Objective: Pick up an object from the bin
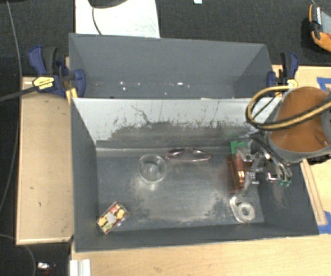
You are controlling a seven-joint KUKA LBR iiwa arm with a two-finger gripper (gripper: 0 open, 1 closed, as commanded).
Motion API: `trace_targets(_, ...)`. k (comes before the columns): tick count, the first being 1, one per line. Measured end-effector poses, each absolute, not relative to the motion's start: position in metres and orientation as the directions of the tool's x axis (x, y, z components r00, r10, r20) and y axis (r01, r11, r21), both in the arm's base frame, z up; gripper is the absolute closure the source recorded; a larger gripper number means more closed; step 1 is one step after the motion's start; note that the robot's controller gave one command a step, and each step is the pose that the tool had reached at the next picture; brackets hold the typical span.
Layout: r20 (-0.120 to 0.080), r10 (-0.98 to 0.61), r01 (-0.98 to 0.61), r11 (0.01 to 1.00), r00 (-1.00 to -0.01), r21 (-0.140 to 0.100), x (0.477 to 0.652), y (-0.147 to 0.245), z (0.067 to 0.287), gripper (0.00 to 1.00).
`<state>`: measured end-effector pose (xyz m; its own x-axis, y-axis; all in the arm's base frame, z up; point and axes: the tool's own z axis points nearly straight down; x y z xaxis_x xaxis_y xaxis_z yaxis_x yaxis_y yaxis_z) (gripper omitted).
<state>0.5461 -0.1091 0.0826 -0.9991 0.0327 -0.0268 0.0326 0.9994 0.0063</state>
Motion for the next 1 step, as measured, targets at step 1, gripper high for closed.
trace_targets(1,0.008,0.175,0.175,0.984,-0.985,0.015,0.5596,-0.1375,0.0829,1.00)
